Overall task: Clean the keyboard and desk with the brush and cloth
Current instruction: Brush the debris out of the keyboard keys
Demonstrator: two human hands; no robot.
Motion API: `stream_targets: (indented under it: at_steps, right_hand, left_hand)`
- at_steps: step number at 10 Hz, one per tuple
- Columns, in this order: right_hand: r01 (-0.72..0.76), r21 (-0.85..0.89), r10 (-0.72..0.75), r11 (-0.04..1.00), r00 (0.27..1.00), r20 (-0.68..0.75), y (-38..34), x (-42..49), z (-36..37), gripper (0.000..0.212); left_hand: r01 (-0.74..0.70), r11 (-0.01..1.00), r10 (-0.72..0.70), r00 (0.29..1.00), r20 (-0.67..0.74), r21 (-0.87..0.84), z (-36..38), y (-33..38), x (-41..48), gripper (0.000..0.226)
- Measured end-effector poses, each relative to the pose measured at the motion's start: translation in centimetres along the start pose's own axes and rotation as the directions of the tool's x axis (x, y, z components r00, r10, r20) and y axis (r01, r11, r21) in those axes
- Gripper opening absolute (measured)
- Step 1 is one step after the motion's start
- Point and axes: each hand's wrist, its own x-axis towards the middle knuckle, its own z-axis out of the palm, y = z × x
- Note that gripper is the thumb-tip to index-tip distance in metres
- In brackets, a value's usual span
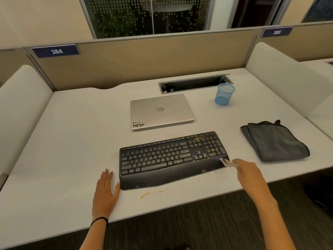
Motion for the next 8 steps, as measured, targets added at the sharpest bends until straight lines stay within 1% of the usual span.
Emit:
stream_targets:
  at_steps: [1, 2, 3, 4, 5, 6, 7, 8]
  right_hand:
    - [-0.012, 0.022, 0.011, 1.0, 0.999, 0.048, -0.5, -0.3, 0.8, 0.027]
    - [0.082, 0.008, -0.082, 0.997, 0.991, 0.101, -1.8, -1.0, 2.2, 0.037]
    - [0.196, -0.017, -0.192, 0.981, 0.973, 0.132, -3.8, -2.1, 3.8, 0.054]
    - [0.254, -0.096, -0.24, 0.962, 0.961, 0.139, -5.3, -2.6, 4.6, 0.057]
    - [0.342, -0.116, -0.32, 0.933, 0.932, 0.17, -6.5, -3.2, 4.7, 0.06]
    - [0.481, -0.034, -0.46, 0.876, 0.855, 0.239, -6.9, -3.6, 3.7, 0.062]
    - [0.449, 0.216, -0.493, 0.867, 0.837, 0.238, -5.9, -3.4, 1.6, 0.035]
    - [0.268, 0.26, -0.298, 0.928, 0.95, 0.087, -3.7, -3.1, -0.1, 0.027]
  left_hand:
    - [0.002, 1.0, -0.002, 1.0, 0.0, -0.001, 0.0, 0.1, 0.0, 0.064]
    - [0.002, 1.0, -0.002, 1.0, 0.001, -0.001, -0.1, 0.2, 0.0, 0.063]
    - [0.003, 1.0, -0.003, 1.0, 0.005, 0.002, -0.2, 0.2, 0.0, 0.063]
    - [0.002, 1.0, -0.002, 1.0, 0.007, -0.006, -0.2, 0.2, -0.1, 0.063]
    - [0.005, 1.0, -0.005, 1.0, 0.006, -0.016, -0.3, 0.4, 0.0, 0.063]
    - [0.008, 1.0, -0.008, 1.0, 0.013, -0.016, -0.3, 0.3, -0.1, 0.062]
    - [0.007, 1.0, -0.007, 1.0, 0.013, -0.008, -0.3, 0.3, 0.0, 0.062]
    - [0.011, 1.0, -0.011, 1.0, 0.018, -0.01, -0.3, 0.4, -0.1, 0.063]
